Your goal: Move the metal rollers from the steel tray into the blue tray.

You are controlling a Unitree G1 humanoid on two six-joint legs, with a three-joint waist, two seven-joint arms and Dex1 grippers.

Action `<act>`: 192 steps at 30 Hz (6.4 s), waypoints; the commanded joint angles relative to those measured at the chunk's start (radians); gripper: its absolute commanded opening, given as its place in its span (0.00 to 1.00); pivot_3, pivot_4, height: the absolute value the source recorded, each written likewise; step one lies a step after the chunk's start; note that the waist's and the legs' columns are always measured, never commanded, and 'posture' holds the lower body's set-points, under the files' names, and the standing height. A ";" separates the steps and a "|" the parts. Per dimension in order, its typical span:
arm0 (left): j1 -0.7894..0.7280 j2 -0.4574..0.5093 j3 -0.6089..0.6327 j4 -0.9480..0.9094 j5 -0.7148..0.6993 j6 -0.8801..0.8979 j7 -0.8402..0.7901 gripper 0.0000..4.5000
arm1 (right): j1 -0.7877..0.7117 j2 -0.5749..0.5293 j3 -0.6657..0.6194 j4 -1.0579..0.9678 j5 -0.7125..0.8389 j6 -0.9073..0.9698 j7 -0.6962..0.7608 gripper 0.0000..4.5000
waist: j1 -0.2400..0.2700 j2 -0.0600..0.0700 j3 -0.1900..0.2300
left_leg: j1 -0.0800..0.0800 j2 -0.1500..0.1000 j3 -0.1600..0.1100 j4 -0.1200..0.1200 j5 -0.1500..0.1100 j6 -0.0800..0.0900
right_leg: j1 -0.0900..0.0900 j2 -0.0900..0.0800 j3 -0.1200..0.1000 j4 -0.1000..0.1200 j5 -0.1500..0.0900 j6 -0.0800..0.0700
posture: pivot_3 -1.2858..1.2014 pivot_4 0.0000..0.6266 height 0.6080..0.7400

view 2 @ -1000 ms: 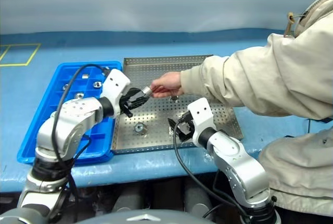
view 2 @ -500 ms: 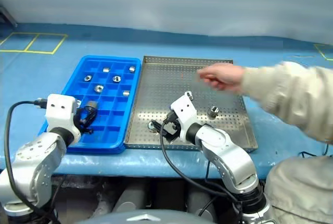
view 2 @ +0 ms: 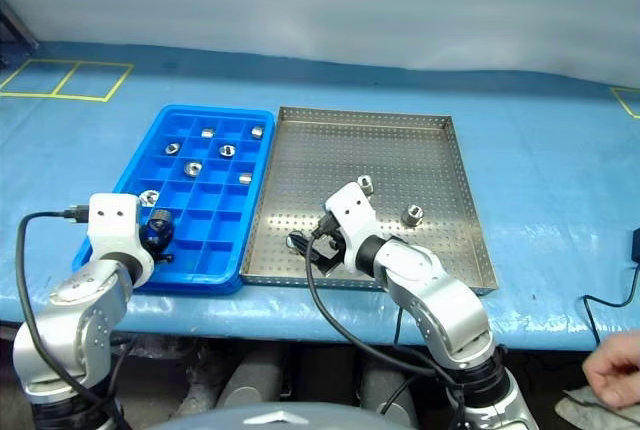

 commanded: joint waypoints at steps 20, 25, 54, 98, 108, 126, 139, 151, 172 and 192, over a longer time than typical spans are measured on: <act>-0.383 0.337 -0.416 0.255 -0.258 -0.180 -0.534 0.99 | 0.114 -0.016 -0.123 -0.109 -0.003 -0.016 -0.095 1.00 | -0.057 0.001 0.000 | 0.000 0.000 0.001 0.000 0.000 0.000 | -0.001 0.002 0.001 0.001 -0.001 -0.001 | 0.53 0.24 1.00; -0.499 0.447 -0.614 0.395 -0.217 -0.260 -0.710 0.99 | 0.152 0.009 -0.123 -0.129 -0.008 -0.027 -0.126 1.00 | -0.074 0.001 0.000 | 0.000 0.000 0.002 -0.003 0.000 0.000 | -0.002 0.002 0.003 0.000 -0.001 -0.001 | 0.51 0.24 1.00; -0.583 0.475 -0.886 0.581 0.000 -0.438 -0.964 0.99 | 0.214 0.027 -0.136 -0.158 -0.027 -0.051 -0.170 1.00 | -0.110 0.001 0.000 | 0.001 0.001 0.005 0.000 0.000 0.001 | -0.002 0.002 0.006 0.001 0.000 0.000 | 0.50 0.24 1.00; -0.666 0.066 -0.650 0.818 0.065 -0.462 -0.500 0.99 | 0.189 0.017 -0.124 -0.149 -0.030 -0.046 -0.158 1.00 | -0.099 0.001 0.000 | 0.001 0.000 0.005 0.002 -0.001 0.002 | -0.002 0.003 0.007 0.002 0.004 0.007 | 0.50 0.24 1.00; -0.656 -0.021 -0.631 1.023 0.056 -0.612 -0.496 0.91 | 0.187 0.039 -0.105 -0.136 -0.038 -0.053 -0.160 1.00 | -0.102 0.001 0.000 | 0.000 0.000 0.005 0.002 -0.001 0.002 | -0.002 0.003 0.007 0.002 0.004 0.007 | 0.50 0.24 1.00; -0.461 0.027 -0.365 0.494 -0.023 -0.525 -0.354 0.35 | 0.142 0.051 -0.044 -0.100 -0.030 -0.044 -0.138 1.00 | -0.105 0.002 0.000 | 0.000 0.000 0.005 0.002 -0.001 0.002 | -0.002 0.002 0.007 0.002 0.004 0.007 | 0.53 0.24 1.00; 0.008 0.039 -0.192 -0.141 0.148 -0.255 -0.009 0.35 | -0.107 0.041 0.134 0.090 -0.028 -0.108 0.069 1.00 | -0.022 0.002 0.000 | 0.002 0.000 0.004 0.000 -0.001 0.002 | -0.001 0.002 0.006 0.001 0.004 0.006 | 0.65 0.24 1.00; 0.232 -0.112 -0.136 -0.209 0.282 -0.229 0.180 0.35 | -0.161 0.052 0.191 0.153 -0.034 -0.137 0.154 1.00 | 0.082 0.001 0.000 | 0.000 0.000 -0.001 0.001 -0.001 0.001 | 0.000 0.000 -0.002 0.000 0.000 0.000 | 0.68 0.24 1.00; 0.011 -0.109 -0.253 -0.021 0.199 -0.370 0.053 0.99 | 0.019 0.008 -0.033 -0.029 -0.026 -0.028 0.006 1.00 | 0.057 0.001 -0.001 | -0.002 0.000 -0.002 0.000 -0.001 0.001 | 0.000 -0.002 -0.004 -0.001 -0.001 -0.001 | 0.58 0.24 1.00; 0.035 0.064 -0.559 0.007 -0.095 -0.512 -0.368 0.99 | -0.313 0.218 -0.146 0.588 -0.227 -0.206 -0.264 1.00 | -0.071 0.003 0.000 | 0.000 0.001 0.003 -0.002 0.000 0.000 | -0.001 0.003 0.002 0.000 0.001 -0.002 | 0.56 0.24 1.00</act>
